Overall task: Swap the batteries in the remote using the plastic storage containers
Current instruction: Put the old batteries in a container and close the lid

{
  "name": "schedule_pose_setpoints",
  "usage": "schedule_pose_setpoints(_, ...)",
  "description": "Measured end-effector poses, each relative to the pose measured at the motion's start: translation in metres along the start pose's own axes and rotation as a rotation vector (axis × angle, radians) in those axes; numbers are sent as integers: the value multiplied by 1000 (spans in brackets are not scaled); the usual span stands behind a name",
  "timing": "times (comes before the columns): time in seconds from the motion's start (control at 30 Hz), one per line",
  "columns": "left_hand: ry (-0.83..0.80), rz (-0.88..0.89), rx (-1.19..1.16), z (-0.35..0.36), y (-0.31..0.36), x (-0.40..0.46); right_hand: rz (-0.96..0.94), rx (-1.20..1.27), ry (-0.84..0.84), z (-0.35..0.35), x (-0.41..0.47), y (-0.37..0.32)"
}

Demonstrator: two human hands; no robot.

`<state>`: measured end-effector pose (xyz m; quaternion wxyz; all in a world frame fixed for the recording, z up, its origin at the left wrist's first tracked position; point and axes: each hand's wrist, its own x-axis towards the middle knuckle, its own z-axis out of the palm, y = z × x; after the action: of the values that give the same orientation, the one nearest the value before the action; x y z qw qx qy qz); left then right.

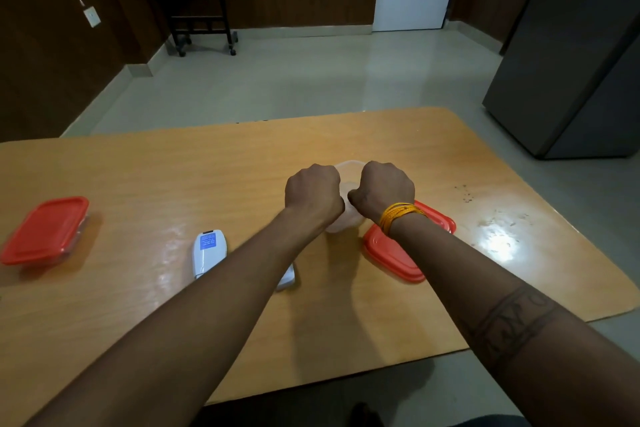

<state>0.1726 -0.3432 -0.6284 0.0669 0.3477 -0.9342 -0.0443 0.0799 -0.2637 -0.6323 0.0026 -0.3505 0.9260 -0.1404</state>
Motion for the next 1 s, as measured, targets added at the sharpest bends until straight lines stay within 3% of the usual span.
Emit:
schedule_pose_setpoints(0.17, 221, -34, -343, -5, 10, -30, 70, 253, 95, -12, -26, 25)
schedule_pose_setpoints(0.33, 146, 73, -596, 19, 35, -74, 317, 554, 164, -9, -67, 70)
schedule_pose_setpoints(0.47, 17, 88, -560, 44, 50, -84, 437, 539, 170, -5, -94, 95)
schedule_pose_setpoints(0.67, -60, 88, -385, 55, 57, -80, 397, 282, 138, 6, -104, 104)
schedule_pose_setpoints(1.0, -36, 63, -386, 56, 60, -74, 570, 580, 131, 7, -101, 114)
